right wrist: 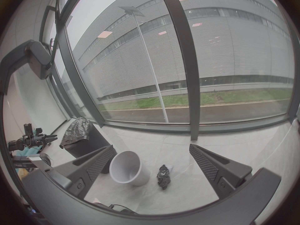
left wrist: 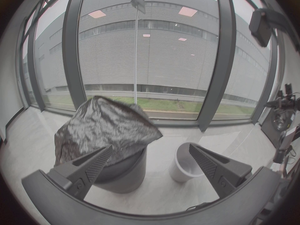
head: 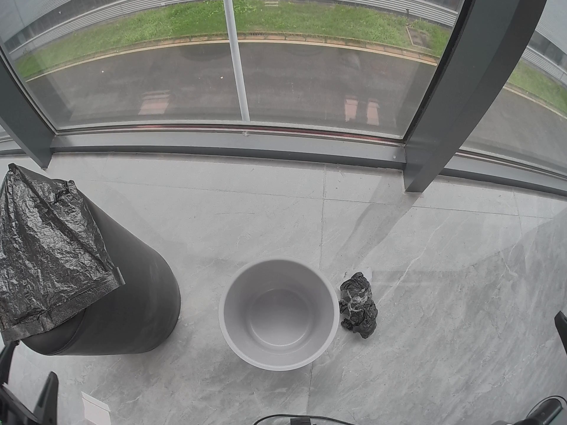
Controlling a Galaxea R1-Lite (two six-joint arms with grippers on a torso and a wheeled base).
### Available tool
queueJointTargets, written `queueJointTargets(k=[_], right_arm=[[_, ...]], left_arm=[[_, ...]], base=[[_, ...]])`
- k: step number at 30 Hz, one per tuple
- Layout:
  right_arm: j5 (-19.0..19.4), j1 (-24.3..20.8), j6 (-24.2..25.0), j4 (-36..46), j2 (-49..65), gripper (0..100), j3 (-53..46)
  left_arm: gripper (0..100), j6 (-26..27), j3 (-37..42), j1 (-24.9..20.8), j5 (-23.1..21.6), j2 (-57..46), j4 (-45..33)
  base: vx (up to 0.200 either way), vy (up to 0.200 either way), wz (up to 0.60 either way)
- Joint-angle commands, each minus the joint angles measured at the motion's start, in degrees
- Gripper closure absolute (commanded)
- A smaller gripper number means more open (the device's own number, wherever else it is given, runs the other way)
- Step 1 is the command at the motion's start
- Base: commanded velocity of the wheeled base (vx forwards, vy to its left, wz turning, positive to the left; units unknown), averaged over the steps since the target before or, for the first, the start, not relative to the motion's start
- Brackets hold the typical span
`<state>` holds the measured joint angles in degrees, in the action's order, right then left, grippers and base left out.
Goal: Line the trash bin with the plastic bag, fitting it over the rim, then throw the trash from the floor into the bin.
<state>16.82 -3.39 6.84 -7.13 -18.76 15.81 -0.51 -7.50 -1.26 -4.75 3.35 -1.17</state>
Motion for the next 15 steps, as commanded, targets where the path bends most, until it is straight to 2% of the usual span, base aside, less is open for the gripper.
queueJointTargets(k=[1, 3, 4, 5, 9, 12, 15], right_arm=[[4.5, -7.2, 4.2, -6.9, -15.5, 0, 0.8], [4.5, -7.5, 4.1, -8.9, -17.9, 0, 1.0], [4.5, -7.5, 4.1, -8.9, -17.9, 0, 1.0], [4.4, -7.5, 4.4, -12.9, -21.8, 0, 1.1], [4.3, -7.5, 5.2, -19.1, -28.0, 0, 0.8], [4.3, -7.2, 6.8, -21.3, -31.2, 0, 0.4], [4.3, -7.2, 7.5, -21.8, -32.8, 0, 0.1]], left_arm=[[0, 3.1, -12.1, -3.3, -5.6, 13.8, -4.1], [0, 9.4, -10.9, -3.7, -6.3, 16.6, -4.1], [0, 9.4, -10.9, -3.7, -6.3, 16.6, -4.1], [0, 18.6, -10.3, -4.5, -6.8, 20.9, -3.9], [0, 31.1, -9.9, -6.9, -5.6, 26.8, -3.7], [0, 39.9, -9.7, -6.3, -2.5, 28.8, -3.4], [0, 46.0, -9.6, -6.7, 1.6, 29.3, -3.5]], base=[[0.000, 0.000, 0.00], [0.000, 0.000, 0.00], [0.000, 0.000, 0.00], [0.000, 0.000, 0.00], [0.000, 0.000, 0.00], [0.000, 0.000, 0.00], [0.000, 0.000, 0.00]])
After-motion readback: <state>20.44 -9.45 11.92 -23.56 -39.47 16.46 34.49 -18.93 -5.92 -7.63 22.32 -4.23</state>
